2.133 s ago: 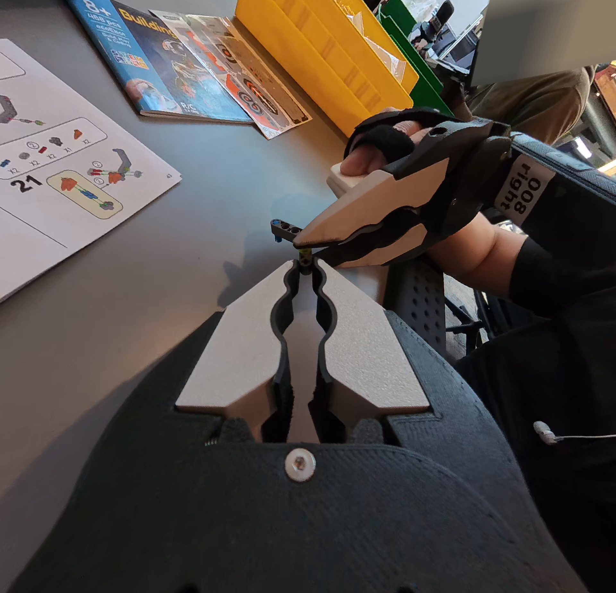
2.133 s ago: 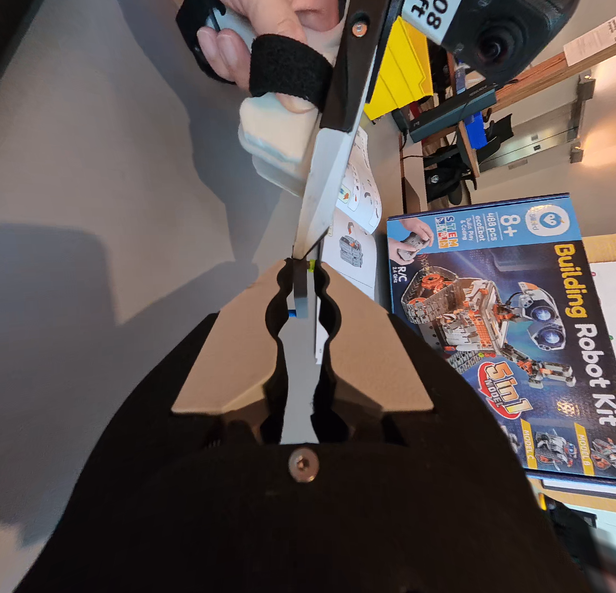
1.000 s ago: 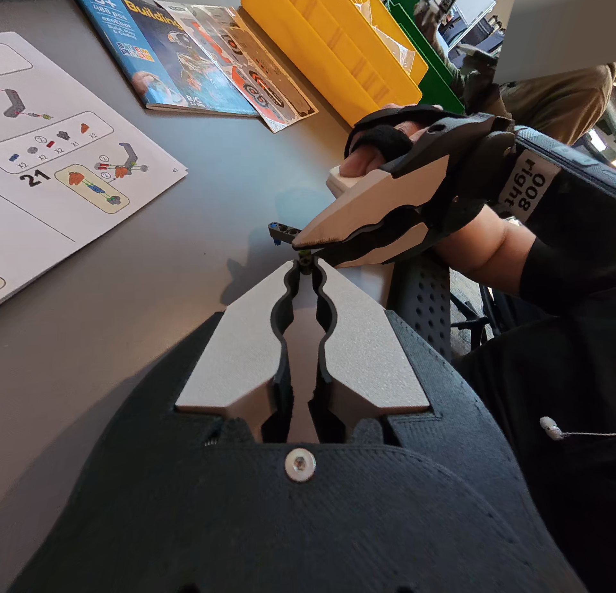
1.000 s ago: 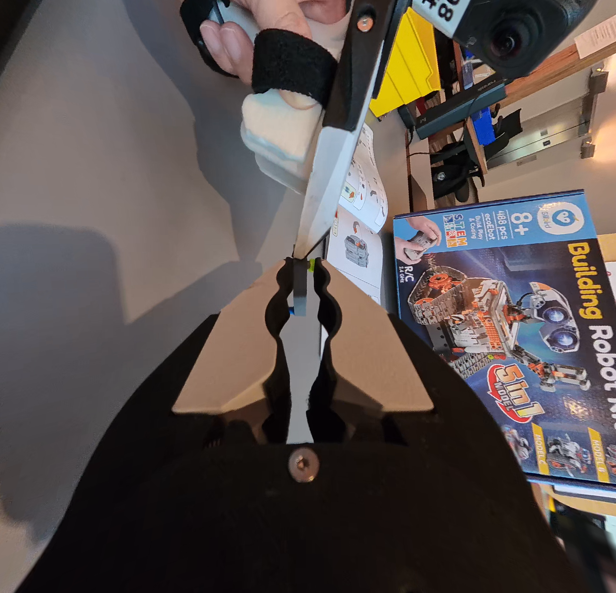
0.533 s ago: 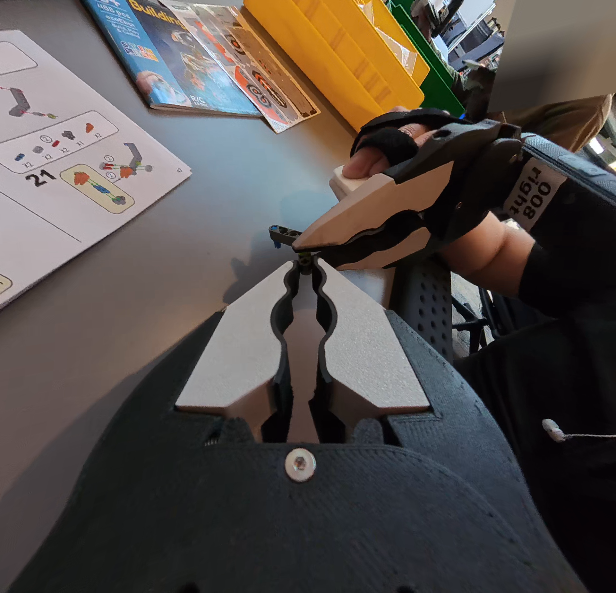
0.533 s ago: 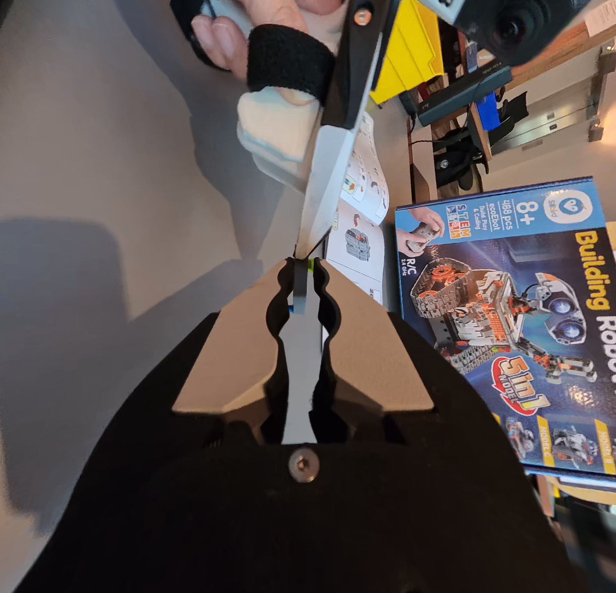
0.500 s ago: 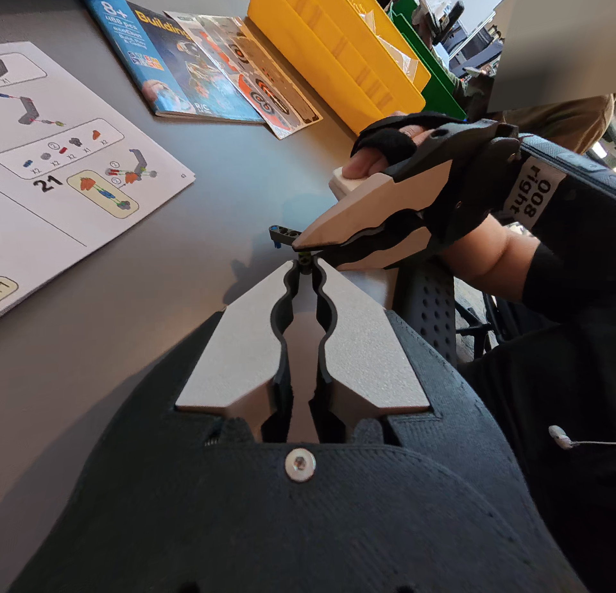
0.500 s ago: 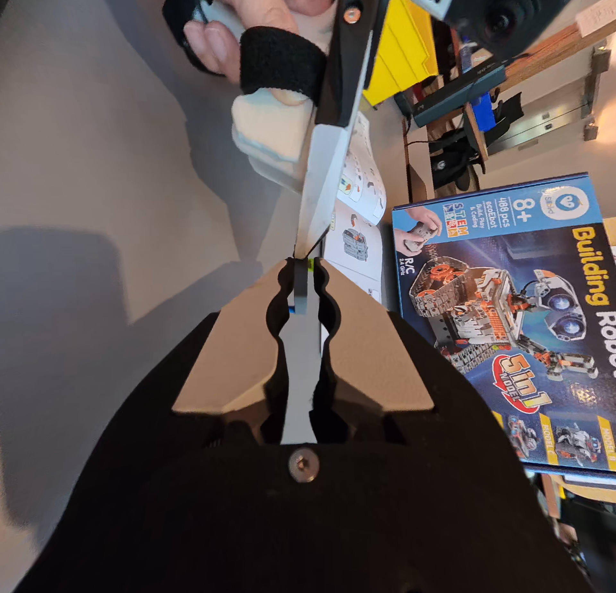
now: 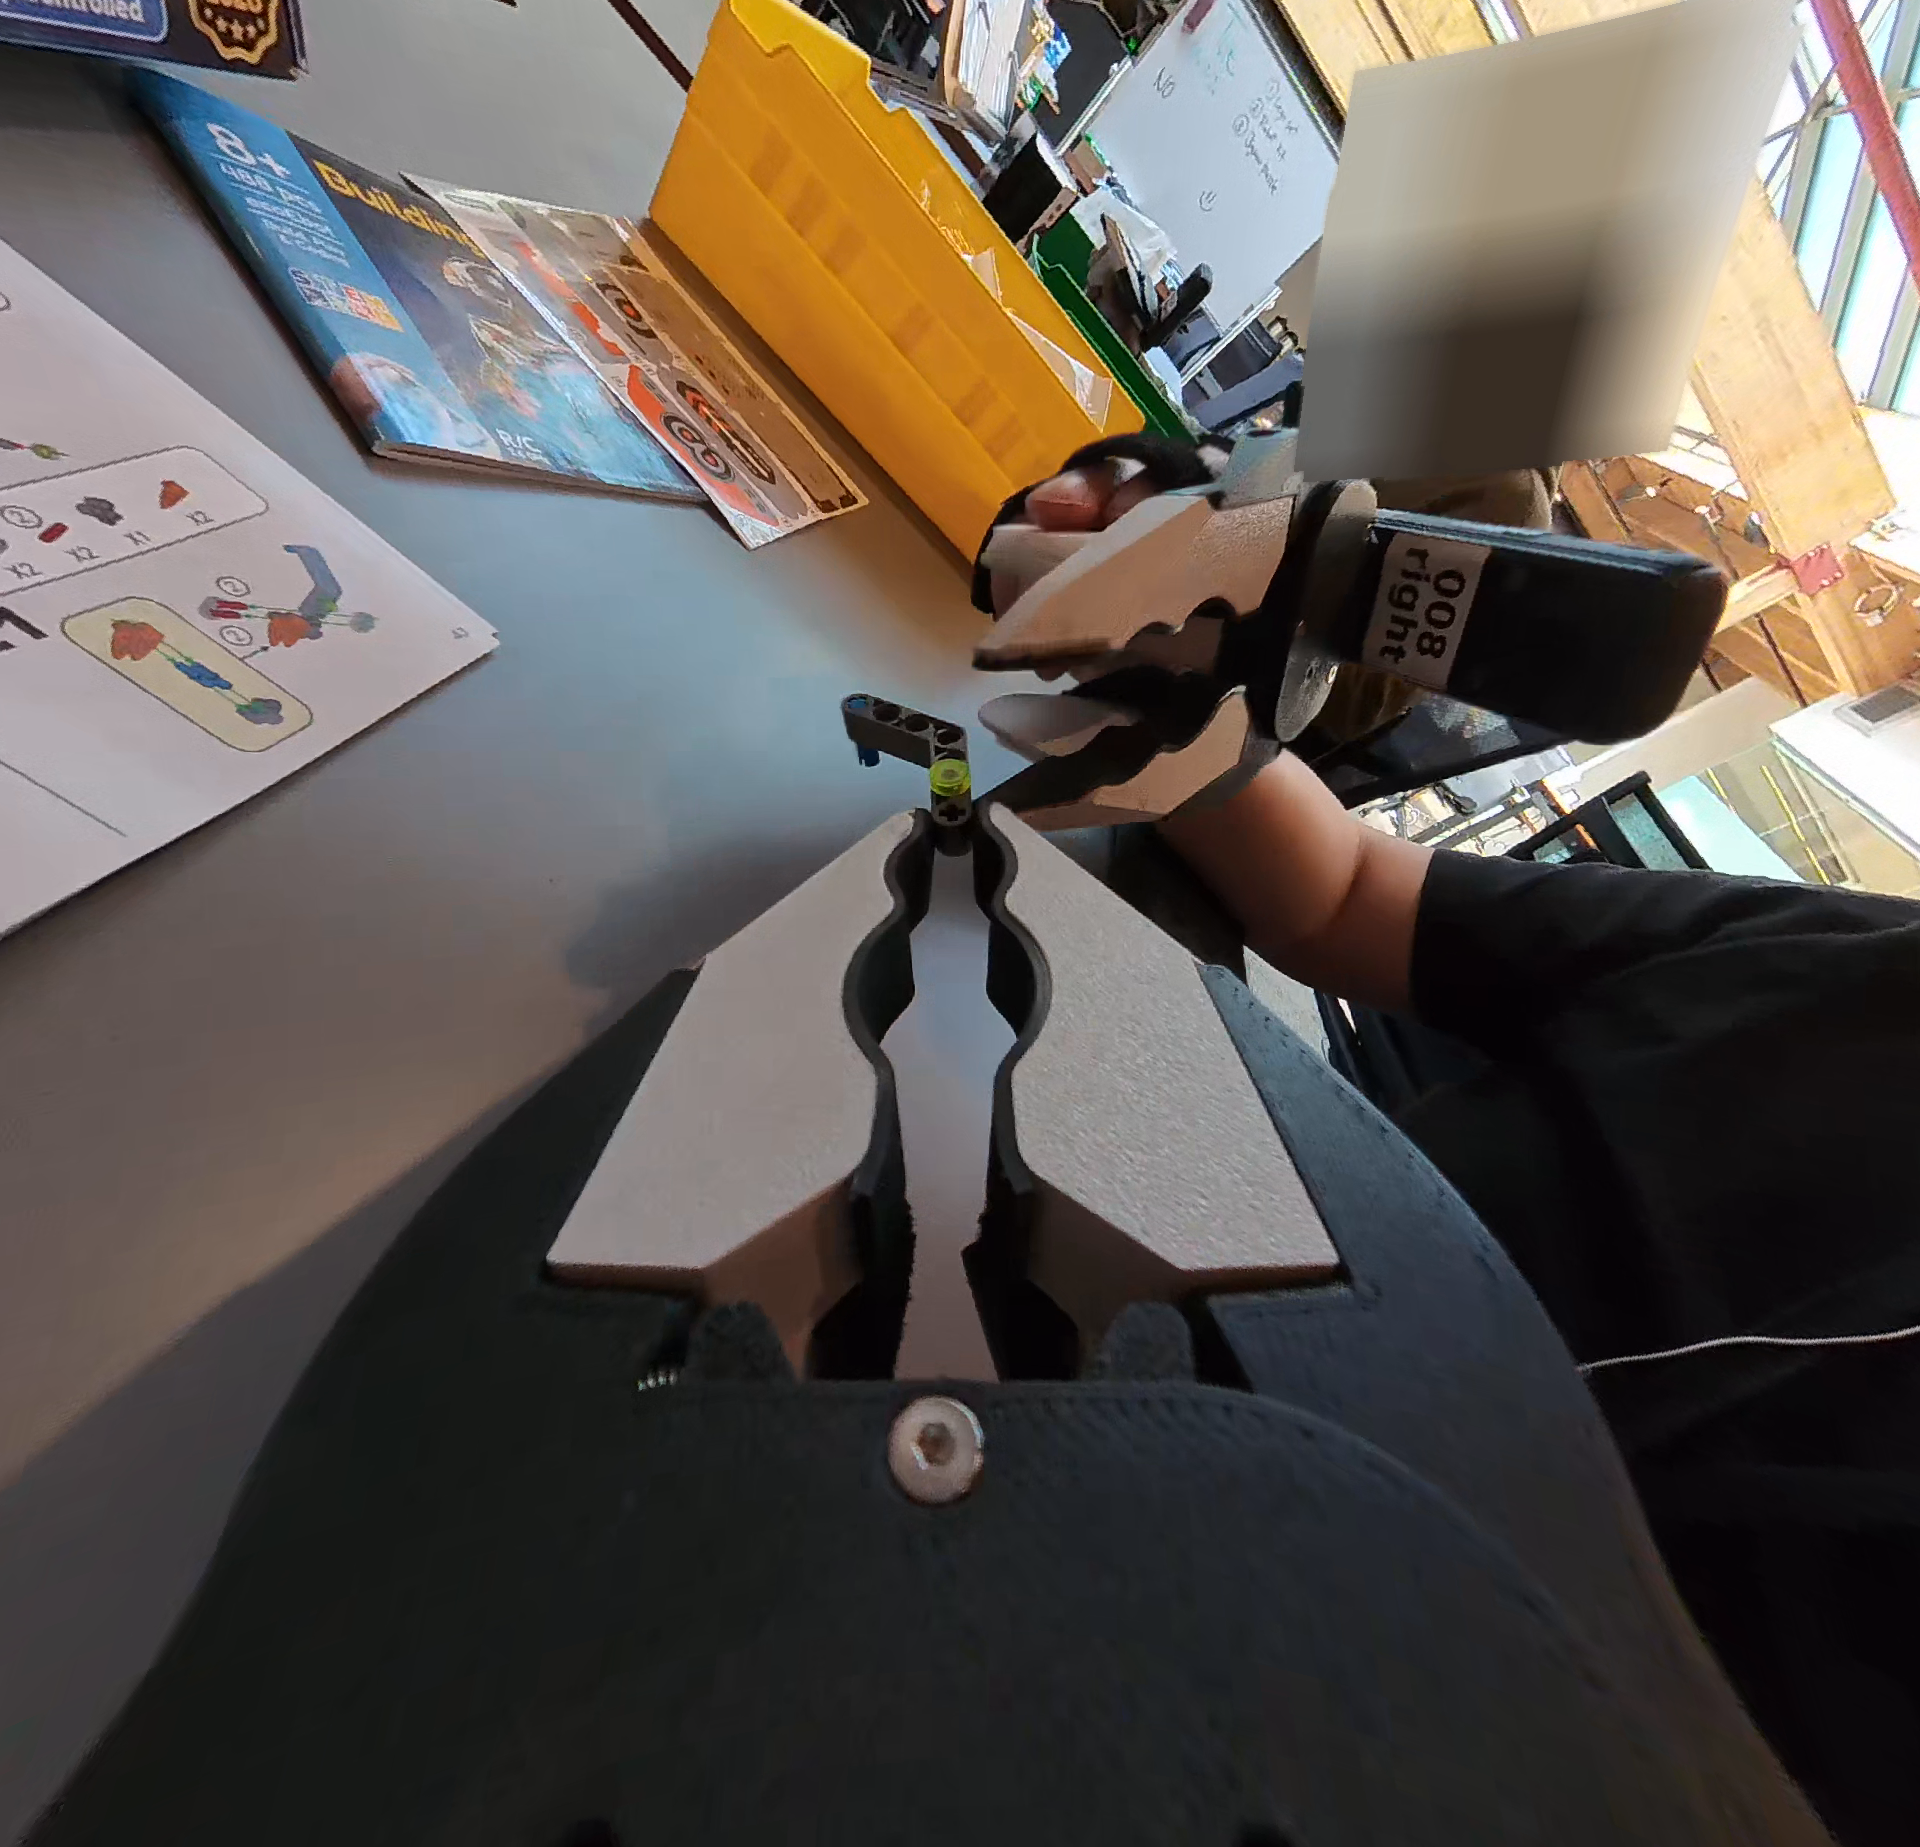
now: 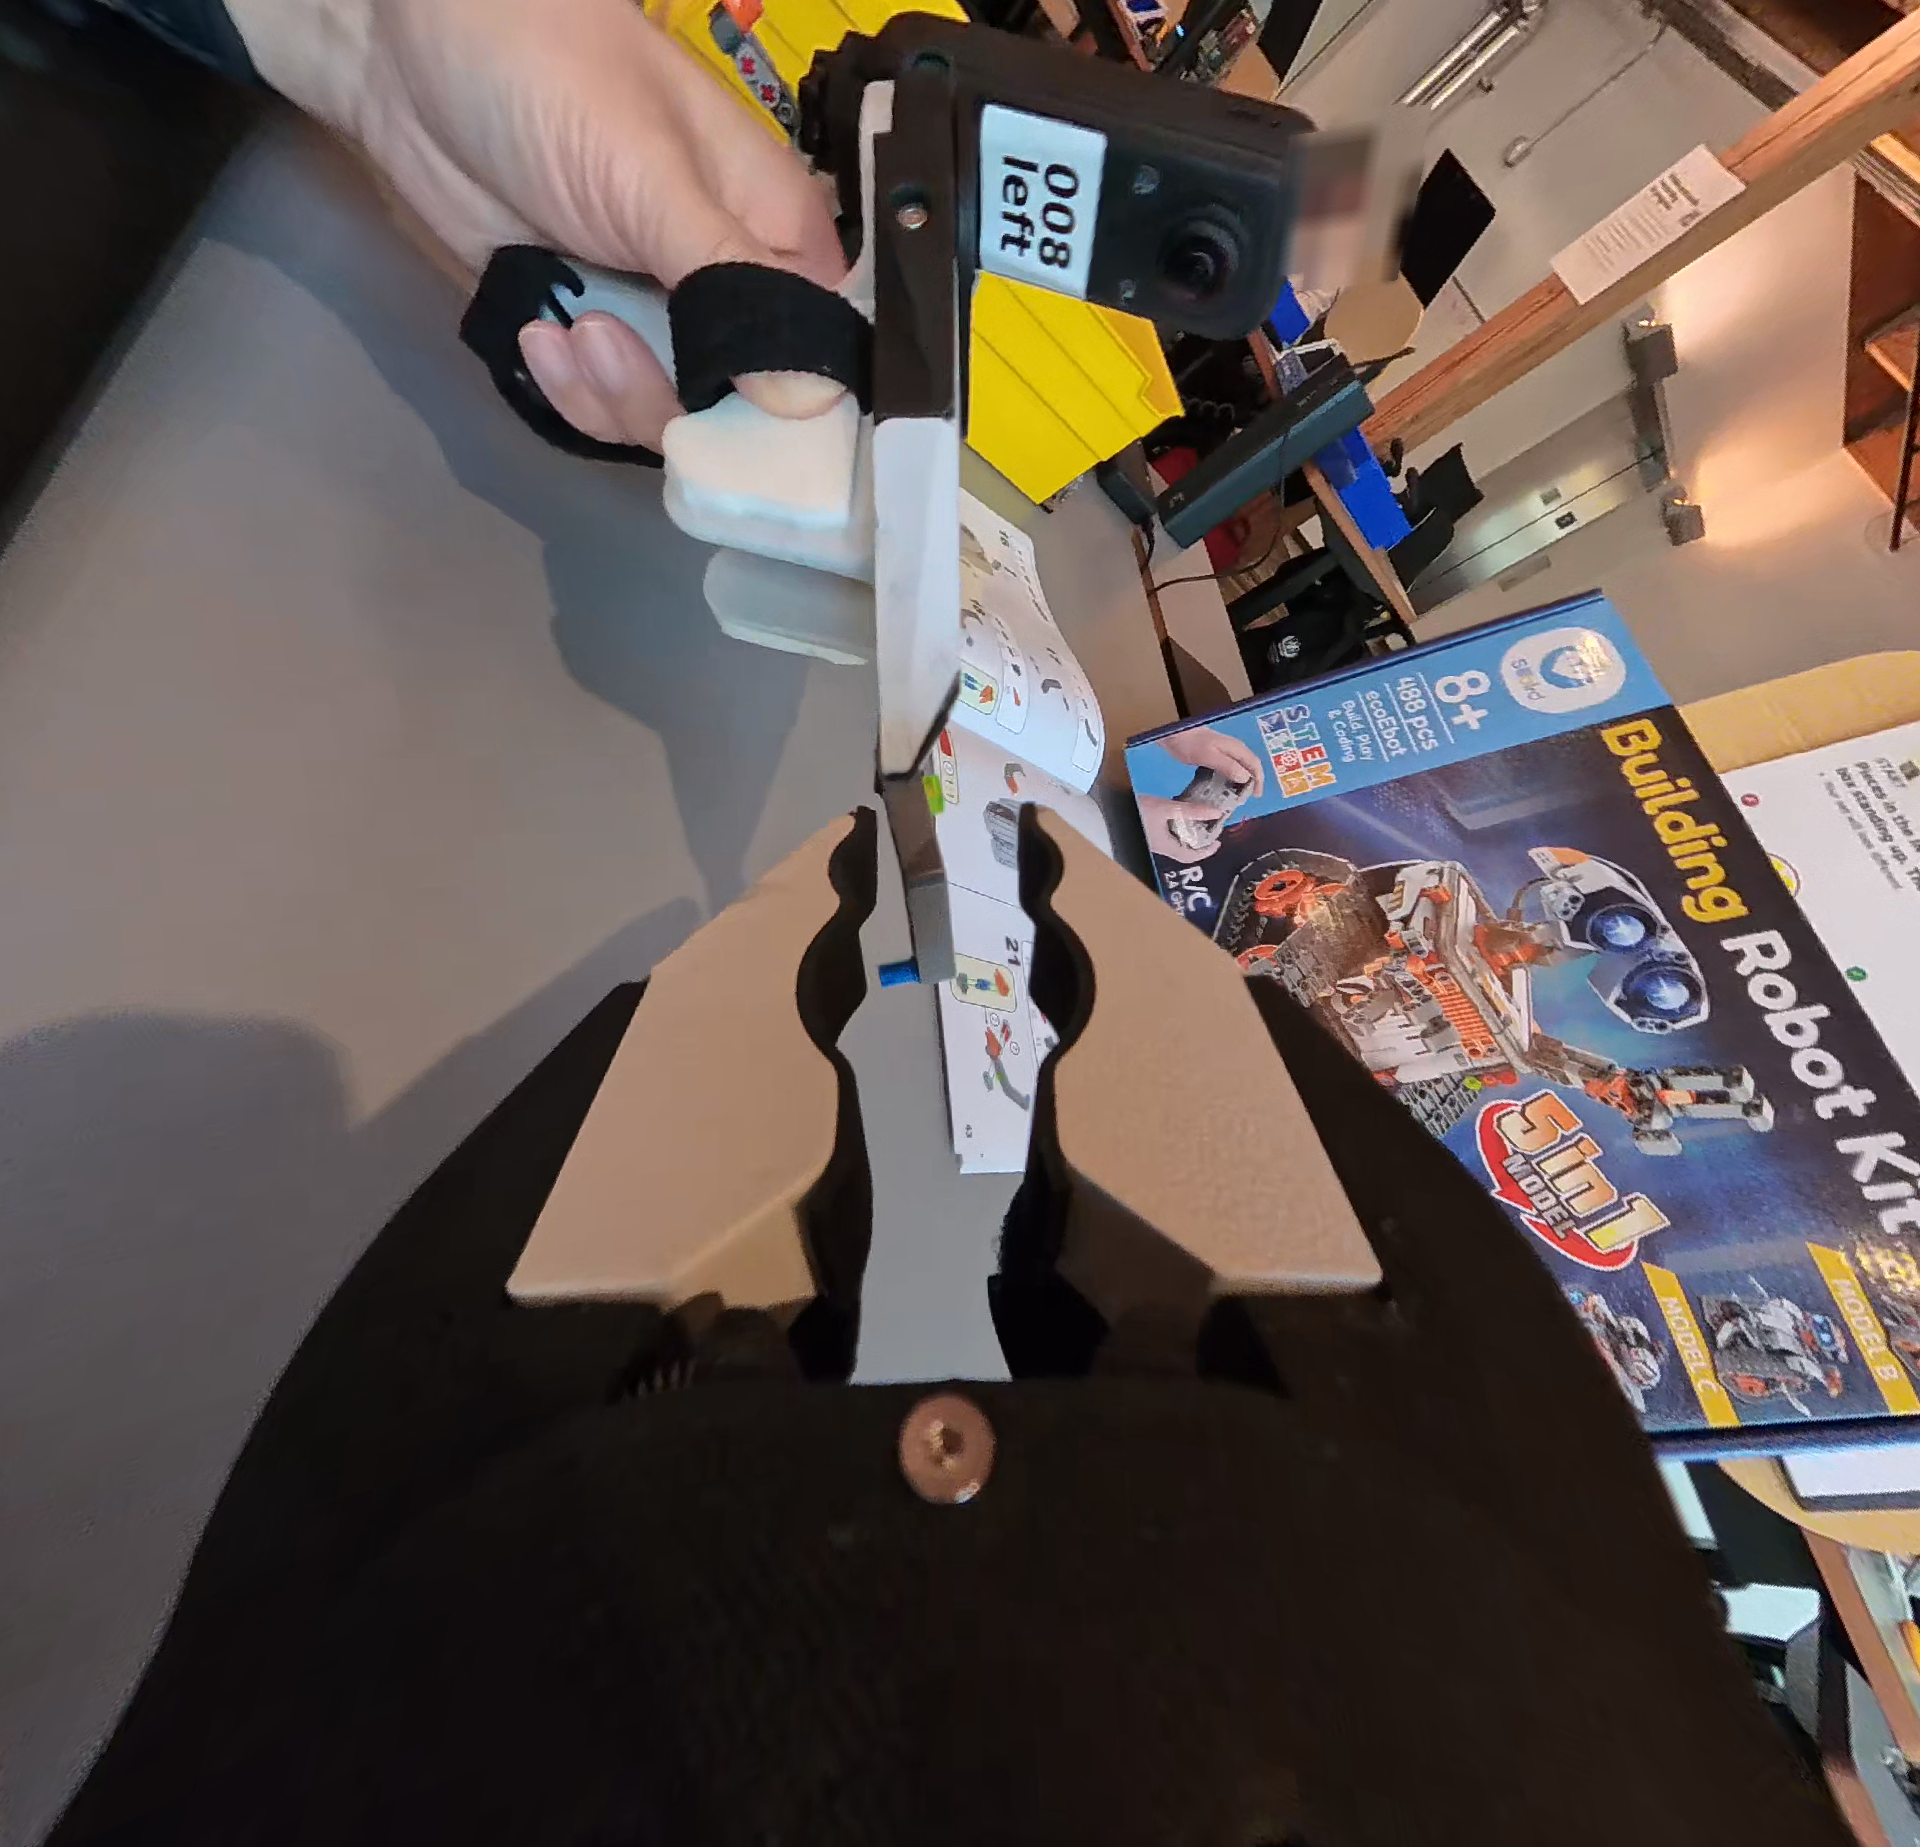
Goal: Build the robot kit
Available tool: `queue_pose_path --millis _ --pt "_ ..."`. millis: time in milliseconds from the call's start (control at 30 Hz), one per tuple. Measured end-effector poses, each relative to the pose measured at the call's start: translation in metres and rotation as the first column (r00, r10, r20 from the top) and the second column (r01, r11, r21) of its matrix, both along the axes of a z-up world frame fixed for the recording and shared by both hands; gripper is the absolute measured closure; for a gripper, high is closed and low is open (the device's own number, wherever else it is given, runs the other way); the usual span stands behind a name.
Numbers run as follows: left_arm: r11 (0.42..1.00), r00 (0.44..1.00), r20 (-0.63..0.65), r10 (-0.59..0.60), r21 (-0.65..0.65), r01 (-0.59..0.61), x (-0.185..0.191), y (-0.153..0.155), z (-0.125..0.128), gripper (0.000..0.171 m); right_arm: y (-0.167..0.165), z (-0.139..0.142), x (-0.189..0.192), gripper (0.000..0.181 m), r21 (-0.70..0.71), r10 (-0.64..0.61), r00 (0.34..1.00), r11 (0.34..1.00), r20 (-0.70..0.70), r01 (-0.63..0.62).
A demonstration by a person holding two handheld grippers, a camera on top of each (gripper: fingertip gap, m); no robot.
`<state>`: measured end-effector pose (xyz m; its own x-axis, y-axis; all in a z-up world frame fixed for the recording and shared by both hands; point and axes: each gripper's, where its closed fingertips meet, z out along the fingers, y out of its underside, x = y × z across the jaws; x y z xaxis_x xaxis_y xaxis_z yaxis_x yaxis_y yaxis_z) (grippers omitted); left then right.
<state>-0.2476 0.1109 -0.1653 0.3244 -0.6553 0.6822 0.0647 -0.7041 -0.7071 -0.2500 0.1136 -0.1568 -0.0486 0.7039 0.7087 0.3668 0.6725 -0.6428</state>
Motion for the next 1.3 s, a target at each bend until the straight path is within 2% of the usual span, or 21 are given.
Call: queue_pose_path --millis 267,400,500,567,633,700,733,800,833,867,933,967,1000,1033,1067,1133,1167,1267,1300 --pt "0.998 0.998 -0.023 -0.065 -0.002 0.065 0.008 -0.01 -0.004 0.166 -0.011 -0.01 -0.005 0.164 0.031 0.04 0.998 0.999 0.054 -0.042" --pt "0.997 0.996 -0.026 -0.081 0.013 0.082 0.008 -0.011 -0.004 0.166 -0.013 -0.013 -0.004 0.17 -0.008 0.053 0.995 0.999 0.083 -0.053" --pt "0.995 0.996 0.004 -0.091 0.035 0.091 0.01 -0.012 0.005 0.166 -0.014 -0.005 -0.003 0.17 -0.066 0.045 0.996 0.997 0.081 -0.04" --pt "0.993 0.997 -0.004 -0.075 0.092 0.075 0.009 -0.012 0.012 0.166 -0.013 0.003 -0.004 0.17 -0.048 0.047 0.999 0.998 0.025 -0.046" --pt "0.978 0.997 -0.065 -0.038 0.202 0.05 0.009 -0.012 0.018 0.166 -0.014 0.01 -0.003 0.169 -0.071 0.054 0.998 0.996 -0.029 -0.056" --pt "0.92 0.982 -0.184 0.037 0.391 0.038 0.009 -0.012 0.023 0.166 -0.008 0.025 0.002 0.151 -0.177 0.023 0.995 0.983 -0.102 -0.041" --pt "0.866 0.965 -0.247 0.093 0.498 0.044 0.009 -0.013 0.027 0.166 -0.003 0.033 0.007 0.149 -0.264 0.007 0.989 0.963 -0.146 -0.046" --pt "0.717 0.897 -0.347 0.274 0.695 0.05 0.003 -0.007 0.032 0.166 0.01 0.052 0.019 0.15 -0.487 -0.045 0.966 0.869 -0.254 -0.087" --pt "0.633 0.856 -0.367 0.365 0.771 0.06 0.0 -0.005 0.034 0.166 0.017 0.058 0.025 0.151 -0.613 -0.07 0.954 0.779 -0.293 -0.131" --pt "0.561 0.819 -0.382 0.429 0.823 0.091 0.0 -0.005 0.036 0.166 0.027 0.06 0.029 0.155 -0.74 -0.111 0.946 0.654 -0.304 -0.161" --pt "0.479 0.768 -0.408 0.495 0.865 0.151 0.002 -0.006 0.036 0.166 0.034 0.056 0.033 0.151 -0.915 -0.119 0.944 0.31 -0.307 -0.258" --pt "0.466 0.763 -0.416 0.494 0.868 0.172 0.006 -0.007 0.034 0.166 0.036 0.052 0.033 0.151 -0.948 -0.112 0.945 0.123 -0.307 -0.293" --pt "0.468 0.764 -0.429 0.481 0.863 0.19 0.009 -0.009 0.03 0.166 0.034 0.049 0.033 0.151 -0.945 -0.077 0.943 -0.032 -0.323 -0.327" --pt "0.471 0.757 -0.44 0.484 0.86 0.199 0.01 -0.008 0.028 0.166 0.033 0.043 0.032 0.152 -0.937 -0.056 0.946 -0.133 -0.32 -0.324" --pt "0.461 0.745 -0.442 0.499 0.864 0.203 0.009 -0.007 0.028 0.166 0.031 0.033 0.029 0.152 -0.942 -0.038 0.957 -0.171 -0.288 -0.29" --pt "0.43 0.737 -0.43 0.521 0.878 0.208 0.007 -0.006 0.031 0.166 0.024 0.015 0.022 0.15 -0.963 0.007 0.975 -0.158 -0.223 -0.219" --pt "0.42 0.734 -0.426 0.528 0.883 0.21 0.006 -0.006 0.032 0.166 0.018 0.017 0.02 0.148 -0.961 0.035 0.972 -0.164 -0.233 -0.224" --pt "0.401 0.736 -0.418 0.533 0.89 0.216 0.006 -0.008 0.035 0.166 0.007 0.033 0.015 0.149 -0.921 0.054 0.944 -0.243 -0.326 -0.304" --pt "0.395 0.739 -0.417 0.53 0.892 0.22 0.007 -0.009 0.035 0.166 0.003 0.032 0.014 0.147 -0.92 0.068 0.944 -0.259 -0.322 -0.295"
